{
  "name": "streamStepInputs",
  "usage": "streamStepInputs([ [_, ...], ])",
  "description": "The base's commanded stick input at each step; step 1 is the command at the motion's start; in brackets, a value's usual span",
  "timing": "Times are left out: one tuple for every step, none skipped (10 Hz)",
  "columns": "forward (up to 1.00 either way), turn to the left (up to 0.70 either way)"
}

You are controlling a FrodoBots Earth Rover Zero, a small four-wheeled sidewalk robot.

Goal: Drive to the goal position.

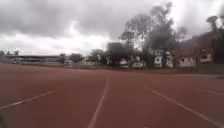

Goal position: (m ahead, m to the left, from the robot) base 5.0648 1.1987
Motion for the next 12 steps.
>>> streamStepInputs([
  [0.70,0.00],
  [0.70,0.00],
  [0.70,0.00],
  [0.70,0.00],
  [0.70,0.00],
  [0.70,0.00],
  [0.70,0.00],
  [0.70,0.00],
  [0.70,0.00],
  [0.70,0.00],
  [0.70,0.00],
  [0.70,0.00],
])
